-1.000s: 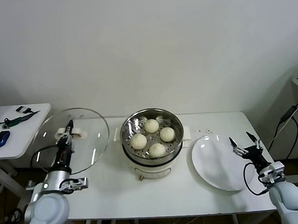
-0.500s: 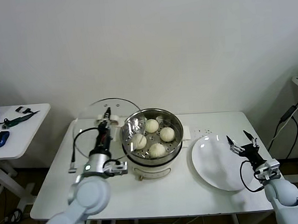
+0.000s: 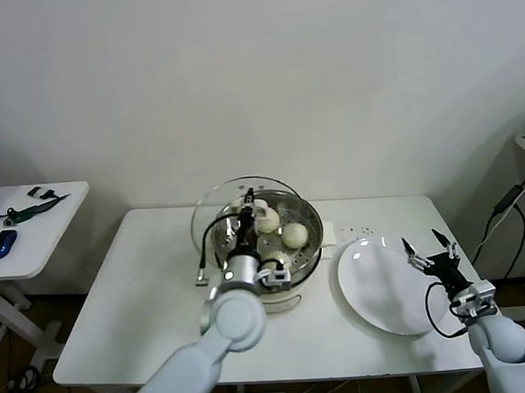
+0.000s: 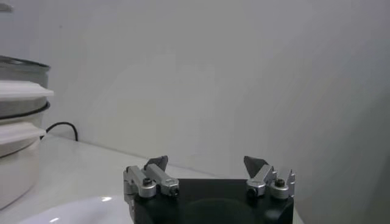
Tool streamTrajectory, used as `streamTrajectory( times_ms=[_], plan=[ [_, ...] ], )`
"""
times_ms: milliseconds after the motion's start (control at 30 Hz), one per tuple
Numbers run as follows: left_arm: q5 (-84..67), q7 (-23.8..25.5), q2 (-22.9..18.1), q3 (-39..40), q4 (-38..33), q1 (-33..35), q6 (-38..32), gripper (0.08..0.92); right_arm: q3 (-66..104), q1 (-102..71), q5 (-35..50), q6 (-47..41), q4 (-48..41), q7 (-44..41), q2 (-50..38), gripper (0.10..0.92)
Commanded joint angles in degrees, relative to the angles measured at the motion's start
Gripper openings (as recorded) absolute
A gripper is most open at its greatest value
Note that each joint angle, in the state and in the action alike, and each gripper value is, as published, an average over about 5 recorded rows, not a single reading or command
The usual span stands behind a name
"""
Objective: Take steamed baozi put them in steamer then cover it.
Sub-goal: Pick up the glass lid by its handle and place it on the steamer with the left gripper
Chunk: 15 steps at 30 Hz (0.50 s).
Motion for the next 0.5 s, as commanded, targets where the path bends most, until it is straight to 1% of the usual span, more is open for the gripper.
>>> streamTrajectory(
  times_ms=[33,267,500],
  plan=[
    [2.7,1.3,-9.1,3.7,10.3,-3.7,2.8,0.152,0.8,-0.6,-0.2,0.3,-0.4,-0.2,0.1,0.823],
    [2.0,2.8,-9.7,2.2,11.8,-3.3,2.8,0.152,1.1,-0.7,-0.3,0.4,-0.6,-0.5,0.0,0.823],
    [1.9,1.4,-9.2,1.5,12.8,-2.9,2.8,0.152,0.7,-0.3,-0.4,0.5,-0.8,-0.6,0.1,0.823]
  ],
)
